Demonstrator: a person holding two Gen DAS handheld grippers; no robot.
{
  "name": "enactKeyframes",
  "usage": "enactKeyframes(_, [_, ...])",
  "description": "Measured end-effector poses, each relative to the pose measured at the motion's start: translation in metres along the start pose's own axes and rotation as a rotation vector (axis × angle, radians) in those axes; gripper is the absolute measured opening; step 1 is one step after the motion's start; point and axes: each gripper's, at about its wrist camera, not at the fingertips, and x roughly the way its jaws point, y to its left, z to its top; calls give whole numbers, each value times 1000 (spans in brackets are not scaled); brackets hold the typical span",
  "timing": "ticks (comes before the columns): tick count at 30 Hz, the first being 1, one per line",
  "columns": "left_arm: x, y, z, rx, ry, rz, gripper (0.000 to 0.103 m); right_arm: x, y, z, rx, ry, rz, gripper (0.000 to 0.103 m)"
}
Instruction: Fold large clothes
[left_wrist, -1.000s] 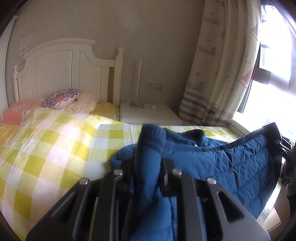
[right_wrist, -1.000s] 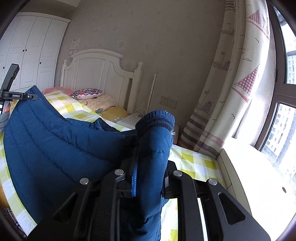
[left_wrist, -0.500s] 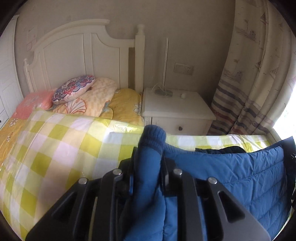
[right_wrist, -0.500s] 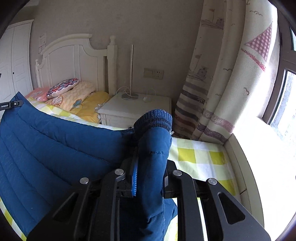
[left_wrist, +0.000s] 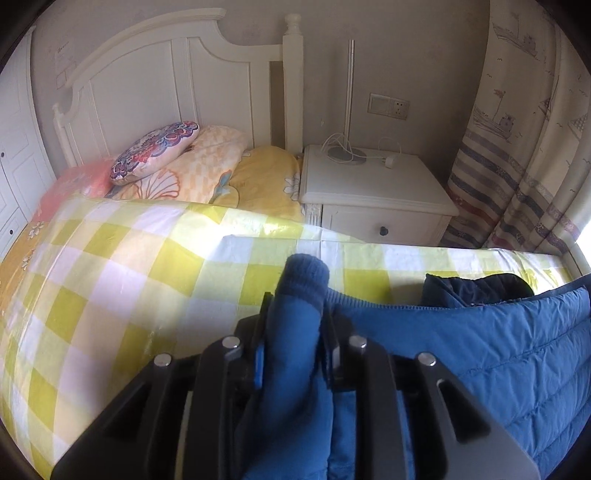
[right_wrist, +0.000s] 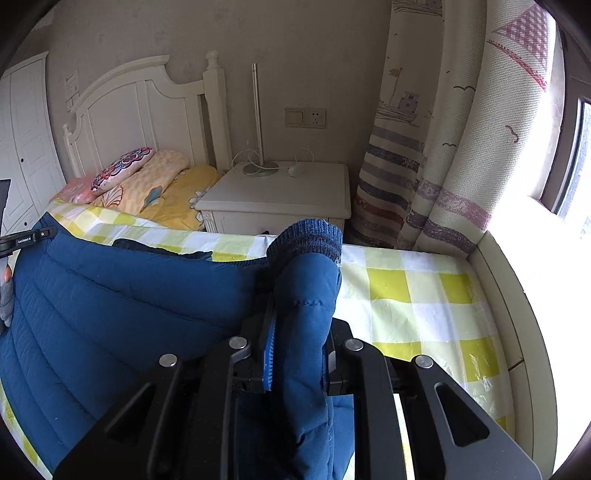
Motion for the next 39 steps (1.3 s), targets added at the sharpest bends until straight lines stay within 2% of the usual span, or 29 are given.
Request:
enactKeyframes(1, [14,-4,-5,19,31,27,24,17,4,-7,-16,46,-16,16])
enactKeyframes(3, [41,-12,-18,45,90,78,43,44,9,-23,-22,123,-8,18])
enactKeyframes(5, [51,-12,-23,45,112,92,48,42,6,-25,-5,112,-24,19])
enactKeyframes(6, [49,-11,-22,43,103,93,54,39,6,-23,-10,113,-22,21])
enactKeyframes(7, [45,-8,-20,35,89,79,58,35,6,-22,-22,114,-21,27])
enactKeyframes(8, [38,-5,-18,25,64,52,67,30,4,-20,-31,112,-21,31])
enactKeyframes(9, [27,0,-16,11,20,26,72,21,2,-17,-28,97,-20,43])
enactKeyframes(10, [13,5,-13,-12,-44,27,74,9,0,-13,-18,66,-21,54])
enactKeyframes(11, [-4,10,-12,-38,-125,48,80,-5,-1,-8,-7,26,-24,60])
enactKeyframes(12, [-22,13,-9,-63,-211,55,95,-19,-1,-3,2,-13,-18,66])
enactKeyframes(13, [-40,16,-7,-85,-291,43,101,-31,2,3,11,-46,-3,68])
enactKeyframes(14, [-56,15,-5,-105,-349,26,101,-40,7,11,15,-71,20,68])
enactKeyframes(16, [-76,9,6,-136,-365,-45,101,-53,27,23,-6,-101,68,73])
enactKeyframes(18, [-79,-10,19,-135,-287,-126,101,-54,56,33,-36,-105,119,79])
enactKeyframes(21, [-59,-56,28,-51,-104,-114,101,-36,102,41,-92,-55,149,81])
enactKeyframes(23, [-44,-85,27,20,-42,-131,101,-18,126,43,-113,-21,149,81])
enactKeyframes(26, [-20,-115,17,99,-14,-54,101,12,146,40,-155,32,83,78])
enactKeyframes(28, [2,-126,8,143,10,-5,101,32,149,34,-158,79,79,78])
enactKeyframes(32, [49,-127,-15,158,106,-15,101,60,145,16,-115,116,99,78])
enactKeyframes(34, [55,-125,-19,147,90,-6,101,69,150,13,-130,122,79,79])
enactKeyframes(39, [62,-138,-27,207,60,67,101,80,156,9,-149,126,64,80])
